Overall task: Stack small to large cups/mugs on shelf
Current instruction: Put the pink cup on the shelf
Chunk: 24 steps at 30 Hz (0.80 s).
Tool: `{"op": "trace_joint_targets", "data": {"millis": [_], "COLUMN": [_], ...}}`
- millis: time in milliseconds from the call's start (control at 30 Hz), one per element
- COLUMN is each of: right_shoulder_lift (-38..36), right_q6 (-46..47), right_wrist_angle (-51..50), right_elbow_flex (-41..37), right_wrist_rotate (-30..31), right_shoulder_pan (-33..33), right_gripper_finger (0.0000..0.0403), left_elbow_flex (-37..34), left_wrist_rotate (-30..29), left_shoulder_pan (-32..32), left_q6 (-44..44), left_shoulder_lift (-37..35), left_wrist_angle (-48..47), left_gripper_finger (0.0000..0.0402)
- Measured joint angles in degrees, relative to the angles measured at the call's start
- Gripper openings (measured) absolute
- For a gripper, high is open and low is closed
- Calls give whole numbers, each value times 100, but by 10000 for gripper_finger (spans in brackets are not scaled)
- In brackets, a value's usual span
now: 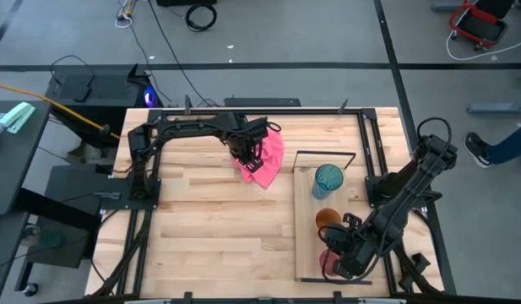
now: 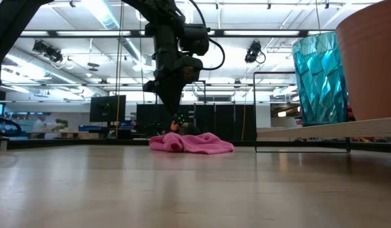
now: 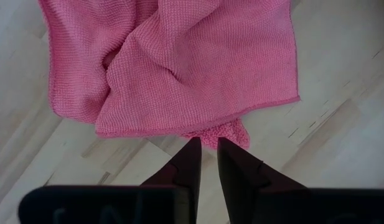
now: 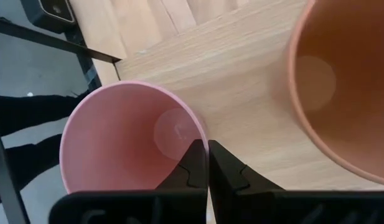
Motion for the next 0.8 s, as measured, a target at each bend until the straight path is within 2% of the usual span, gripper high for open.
{"op": "trace_joint_targets", "data": {"millis": [800], "right_shoulder_lift": [26], "right_q6": [-13], "right_wrist_angle": [38], "right_elbow_flex": [-62], "right_wrist_rotate": [3], "right_shoulder_pan": [0], "right_gripper_finger": [18], "left_elbow_flex": [0], "left_wrist_rotate": [-2], "left_shoulder_pan": [-55], "left_q6": [-8], "left_shoulder_lift": [2], "left_wrist_angle": [-1], "left_gripper_finger": [58]}}
